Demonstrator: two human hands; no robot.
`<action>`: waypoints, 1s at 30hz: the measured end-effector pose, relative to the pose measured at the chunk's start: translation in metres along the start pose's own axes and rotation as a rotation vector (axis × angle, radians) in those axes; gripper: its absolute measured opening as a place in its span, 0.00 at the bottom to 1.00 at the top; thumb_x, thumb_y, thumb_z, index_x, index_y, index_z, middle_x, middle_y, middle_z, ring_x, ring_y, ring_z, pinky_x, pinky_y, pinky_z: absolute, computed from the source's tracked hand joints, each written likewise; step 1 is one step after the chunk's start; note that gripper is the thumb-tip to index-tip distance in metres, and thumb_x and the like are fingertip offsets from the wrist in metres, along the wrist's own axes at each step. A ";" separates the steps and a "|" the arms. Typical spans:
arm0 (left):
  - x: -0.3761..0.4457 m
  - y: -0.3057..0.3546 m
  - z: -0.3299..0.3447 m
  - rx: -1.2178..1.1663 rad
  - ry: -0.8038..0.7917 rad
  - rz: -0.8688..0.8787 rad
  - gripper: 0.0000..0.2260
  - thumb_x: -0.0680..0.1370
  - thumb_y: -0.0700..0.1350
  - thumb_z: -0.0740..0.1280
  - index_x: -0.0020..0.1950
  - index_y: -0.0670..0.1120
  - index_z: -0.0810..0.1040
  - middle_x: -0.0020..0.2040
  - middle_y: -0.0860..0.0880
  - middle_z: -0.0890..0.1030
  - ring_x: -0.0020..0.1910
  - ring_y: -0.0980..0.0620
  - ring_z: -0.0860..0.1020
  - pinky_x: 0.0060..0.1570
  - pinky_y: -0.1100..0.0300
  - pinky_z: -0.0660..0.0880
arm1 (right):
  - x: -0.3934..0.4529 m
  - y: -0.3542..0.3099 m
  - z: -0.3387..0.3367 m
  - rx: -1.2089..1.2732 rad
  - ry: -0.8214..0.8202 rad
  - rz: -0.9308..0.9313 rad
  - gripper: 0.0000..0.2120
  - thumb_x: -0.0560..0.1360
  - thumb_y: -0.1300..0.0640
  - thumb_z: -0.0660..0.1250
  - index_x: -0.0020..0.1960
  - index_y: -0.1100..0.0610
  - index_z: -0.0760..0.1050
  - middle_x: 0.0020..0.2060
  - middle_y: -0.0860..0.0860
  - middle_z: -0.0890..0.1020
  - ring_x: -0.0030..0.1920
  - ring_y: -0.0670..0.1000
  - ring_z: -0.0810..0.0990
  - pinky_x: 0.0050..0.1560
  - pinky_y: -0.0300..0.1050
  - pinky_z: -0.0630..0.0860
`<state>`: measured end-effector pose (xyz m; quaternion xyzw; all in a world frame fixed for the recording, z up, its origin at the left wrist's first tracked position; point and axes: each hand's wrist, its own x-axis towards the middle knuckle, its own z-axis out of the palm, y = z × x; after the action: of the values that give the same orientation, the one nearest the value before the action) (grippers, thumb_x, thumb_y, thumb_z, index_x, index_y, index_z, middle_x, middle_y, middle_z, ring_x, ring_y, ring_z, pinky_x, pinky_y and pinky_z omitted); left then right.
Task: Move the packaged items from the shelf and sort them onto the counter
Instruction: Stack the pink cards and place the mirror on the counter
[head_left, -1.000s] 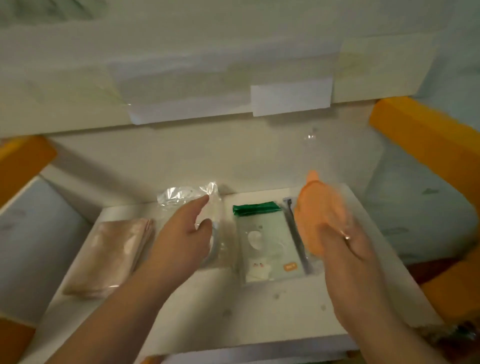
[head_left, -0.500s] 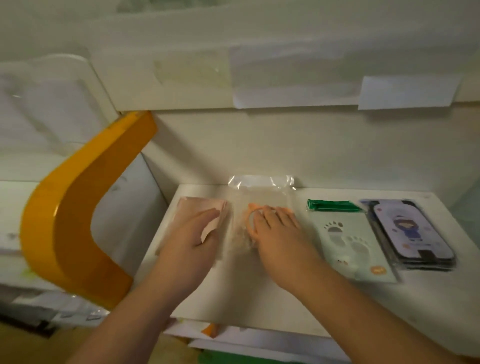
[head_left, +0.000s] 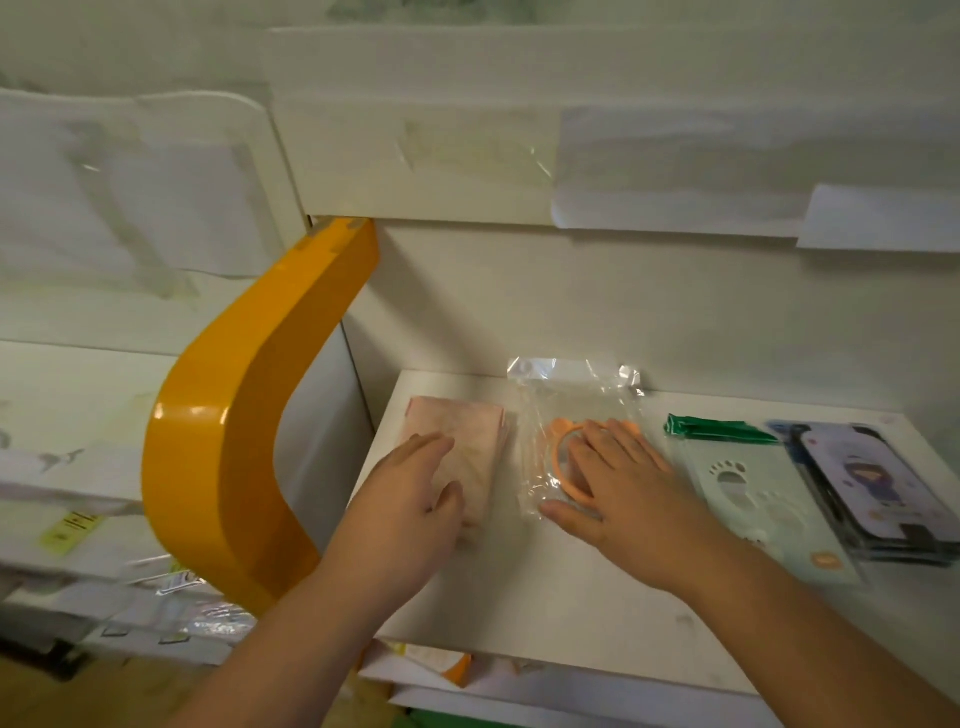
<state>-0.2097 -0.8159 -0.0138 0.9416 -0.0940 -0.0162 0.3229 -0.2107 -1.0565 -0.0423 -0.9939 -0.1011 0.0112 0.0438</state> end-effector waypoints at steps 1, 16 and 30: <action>0.002 -0.003 0.000 0.003 -0.006 -0.005 0.23 0.81 0.47 0.60 0.77 0.52 0.64 0.77 0.55 0.64 0.75 0.54 0.63 0.68 0.63 0.59 | 0.000 -0.006 -0.002 0.011 0.013 0.015 0.47 0.68 0.23 0.32 0.75 0.49 0.58 0.79 0.49 0.56 0.79 0.52 0.48 0.78 0.52 0.46; 0.016 -0.031 0.014 0.159 -0.027 -0.160 0.18 0.78 0.56 0.60 0.66 0.52 0.69 0.63 0.52 0.70 0.54 0.50 0.72 0.50 0.56 0.73 | 0.016 -0.113 0.020 0.556 0.025 0.087 0.22 0.83 0.56 0.55 0.77 0.52 0.58 0.79 0.50 0.52 0.75 0.54 0.61 0.70 0.43 0.62; 0.040 -0.023 0.012 -0.614 0.019 -0.584 0.33 0.76 0.46 0.67 0.78 0.50 0.56 0.61 0.48 0.74 0.51 0.50 0.76 0.42 0.61 0.71 | 0.018 -0.107 0.032 0.893 0.086 0.266 0.25 0.79 0.58 0.62 0.75 0.52 0.61 0.63 0.42 0.67 0.64 0.44 0.68 0.59 0.36 0.65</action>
<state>-0.1679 -0.8129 -0.0363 0.7890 0.1888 -0.1253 0.5710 -0.2152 -0.9455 -0.0646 -0.8815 0.0437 0.0179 0.4698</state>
